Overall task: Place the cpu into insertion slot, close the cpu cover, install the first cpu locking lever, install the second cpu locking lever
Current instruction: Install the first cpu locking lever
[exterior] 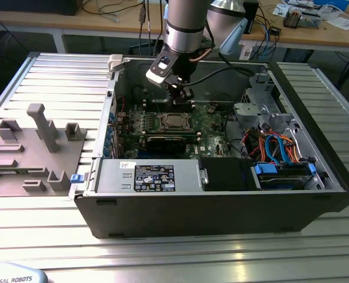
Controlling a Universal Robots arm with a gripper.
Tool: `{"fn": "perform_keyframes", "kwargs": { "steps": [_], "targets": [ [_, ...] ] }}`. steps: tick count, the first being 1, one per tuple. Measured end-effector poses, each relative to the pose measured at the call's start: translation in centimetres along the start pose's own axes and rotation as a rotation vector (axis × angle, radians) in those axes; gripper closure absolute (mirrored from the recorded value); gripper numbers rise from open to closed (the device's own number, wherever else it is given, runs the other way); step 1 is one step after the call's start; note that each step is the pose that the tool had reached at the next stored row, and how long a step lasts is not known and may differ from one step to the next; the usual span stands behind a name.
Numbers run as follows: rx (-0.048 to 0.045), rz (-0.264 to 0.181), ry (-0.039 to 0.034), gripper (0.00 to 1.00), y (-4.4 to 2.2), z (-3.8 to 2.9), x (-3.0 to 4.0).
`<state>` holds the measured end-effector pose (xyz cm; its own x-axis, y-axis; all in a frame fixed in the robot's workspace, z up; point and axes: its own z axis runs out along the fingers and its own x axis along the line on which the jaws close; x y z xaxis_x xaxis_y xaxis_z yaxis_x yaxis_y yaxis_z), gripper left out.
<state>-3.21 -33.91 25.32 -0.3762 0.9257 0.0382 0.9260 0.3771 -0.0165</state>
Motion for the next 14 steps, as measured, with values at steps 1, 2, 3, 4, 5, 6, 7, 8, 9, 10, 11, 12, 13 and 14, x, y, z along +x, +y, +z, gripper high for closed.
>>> {"fn": "perform_keyframes", "kwargs": {
  "steps": [1, 2, 3, 4, 5, 6, 7, 8, 9, 10, 11, 12, 13, 14],
  "targets": [
    [0.0002, -0.006, -0.0001, 0.89, 0.00, 0.00, 0.00],
    [0.0004, -0.012, -0.0002, 0.89, 0.00, 0.00, 0.00],
    [0.0006, -0.015, -0.0002, 0.89, 0.00, 0.00, 0.00],
    [0.0007, -0.019, -0.0003, 0.89, 0.00, 0.00, 0.00],
    [0.0008, -0.023, -0.0004, 0.89, 0.00, 0.00, 0.00],
    [0.0009, -0.026, -0.0004, 0.89, 0.00, 0.00, 0.00],
    [0.0011, -0.030, -0.0005, 0.89, 0.00, 0.00, 0.00],
    [0.0012, -0.032, -0.0005, 0.89, 0.00, 0.00, 0.00],
    [0.0014, -0.036, -0.0006, 0.89, 0.00, 0.00, 0.00],
    [0.0015, -0.039, -0.0006, 0.89, 0.00, 0.00, 0.00],
    [0.0017, -0.043, -0.0007, 0.89, 0.00, 0.00, 0.00],
    [0.0018, -0.046, -0.0008, 0.89, 0.00, 0.00, 0.00],
    [0.0020, -0.052, -0.0008, 0.89, 0.00, 0.00, 0.00],
    [0.0021, -0.055, -0.0009, 0.89, 0.00, 0.00, 0.00]
  ]
}}
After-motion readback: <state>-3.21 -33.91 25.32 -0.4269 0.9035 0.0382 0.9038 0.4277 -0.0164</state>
